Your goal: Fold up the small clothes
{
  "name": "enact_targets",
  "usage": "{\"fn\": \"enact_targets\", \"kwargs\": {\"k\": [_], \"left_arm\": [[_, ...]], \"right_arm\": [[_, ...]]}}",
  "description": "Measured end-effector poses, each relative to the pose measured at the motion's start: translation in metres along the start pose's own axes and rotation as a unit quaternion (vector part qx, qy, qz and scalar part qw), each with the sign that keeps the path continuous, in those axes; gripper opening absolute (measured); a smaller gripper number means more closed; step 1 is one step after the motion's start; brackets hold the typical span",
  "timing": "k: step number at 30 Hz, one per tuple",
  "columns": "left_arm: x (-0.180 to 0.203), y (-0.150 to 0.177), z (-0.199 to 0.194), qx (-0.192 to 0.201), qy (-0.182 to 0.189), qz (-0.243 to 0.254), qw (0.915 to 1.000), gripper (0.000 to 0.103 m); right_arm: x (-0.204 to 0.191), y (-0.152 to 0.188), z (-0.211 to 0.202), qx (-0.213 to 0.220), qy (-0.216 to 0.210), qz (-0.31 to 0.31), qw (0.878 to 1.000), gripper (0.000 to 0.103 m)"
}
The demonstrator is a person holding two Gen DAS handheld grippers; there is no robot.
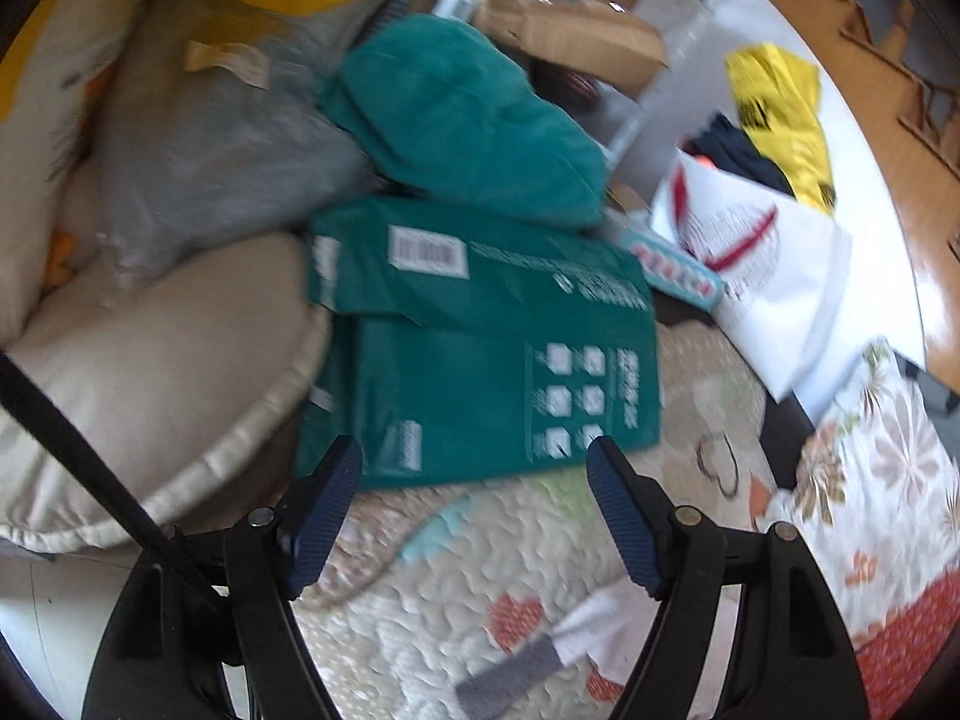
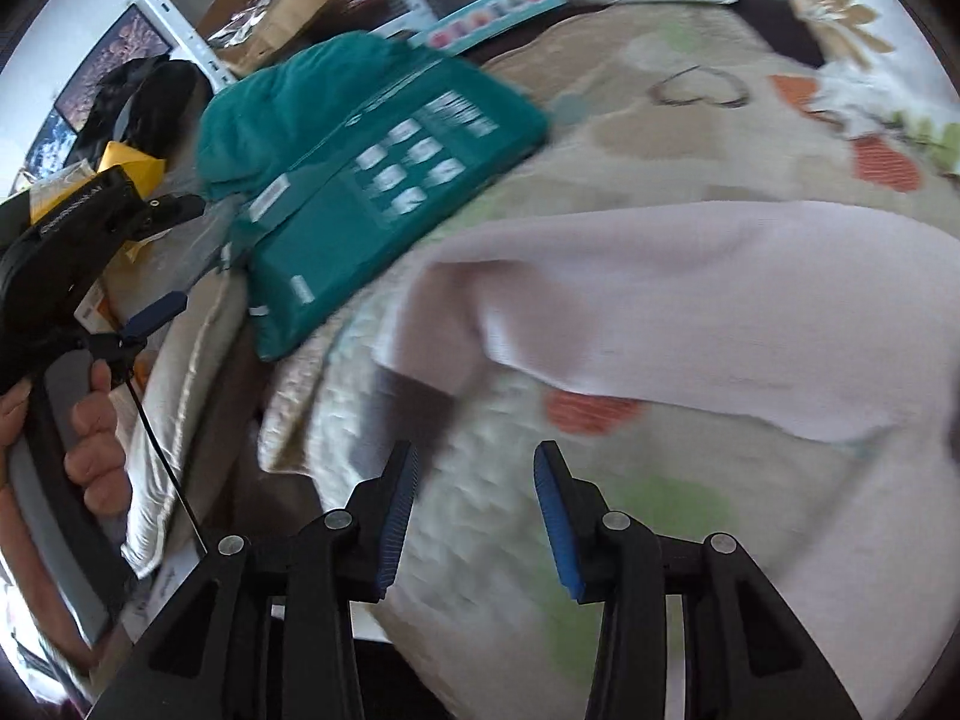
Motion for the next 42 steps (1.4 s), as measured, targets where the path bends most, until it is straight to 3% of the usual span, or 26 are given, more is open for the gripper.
{"fn": "enact_targets", "kwargs": {"k": [5,8,9,10,11,13,18,23,29,33,35,37,39,42], "left_arm": [[-0.009,-0.007,-0.006,0.013,0.001,-0.013,0.9998,0.077],[-0.011,-0.006,-0.003,0.007,0.004,-0.015,0.9999,0.077],[-0.011,-0.004,-0.002,0.003,0.006,-0.014,0.9999,0.077],[-0.011,-0.003,-0.001,-0.001,0.008,-0.014,0.9999,0.077],[-0.010,-0.002,0.000,-0.003,0.008,-0.012,0.9999,0.077],[-0.008,0.001,0.002,-0.008,0.009,-0.009,0.9999,0.077],[0.016,0.019,0.011,-0.031,0.030,0.018,0.9989,0.077],[0.063,0.058,0.026,-0.081,0.062,0.074,0.9920,0.077],[0.122,0.121,0.037,-0.148,0.107,0.136,0.9737,0.077],[0.153,0.166,0.042,-0.187,0.124,0.176,0.9584,0.077],[0.164,0.183,0.044,-0.202,0.128,0.193,0.9517,0.077],[0.174,0.198,0.045,-0.216,0.135,0.207,0.9445,0.077],[0.182,0.212,0.047,-0.233,0.142,0.218,0.9371,0.077],[0.189,0.229,0.049,-0.250,0.145,0.226,0.9303,0.077]], "right_arm": [[-0.039,-0.002,0.028,-0.017,-0.046,0.020,0.999,0.050],[-0.051,-0.001,0.045,-0.030,-0.043,0.029,0.998,0.053],[-0.051,-0.001,0.050,-0.037,-0.038,0.030,0.998,0.048],[-0.050,0.000,0.054,-0.043,-0.033,0.031,0.998,0.022],[-0.048,0.001,0.056,-0.050,-0.029,0.032,0.998,0.008],[-0.038,0.000,0.050,-0.049,-0.023,0.039,0.998,0.008],[0.006,-0.019,-0.017,0.006,-0.009,0.056,0.998,0.008],[0.096,-0.028,-0.113,0.062,0.019,0.116,0.991,0.008],[0.246,0.017,-0.201,0.087,0.127,0.230,0.961,0.008],[0.350,0.079,-0.223,0.056,0.249,0.289,0.922,0.008],[0.389,0.110,-0.227,0.026,0.317,0.303,0.898,0.012],[0.413,0.130,-0.239,0.026,0.360,0.320,0.876,0.016],[0.427,0.145,-0.255,0.045,0.348,0.350,0.869,0.021],[0.424,0.146,-0.263,0.056,0.341,0.341,0.875,0.021]]}}
Point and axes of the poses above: each gripper's, at about its wrist camera, not at the fingertips, and z roughly the way its jaws point, x to its right, y to its underside, the point moved 8 cm from there along z, roughly the way its jaws point, and after that the axes turned 15 degrees about y, right-handed, at the moved point
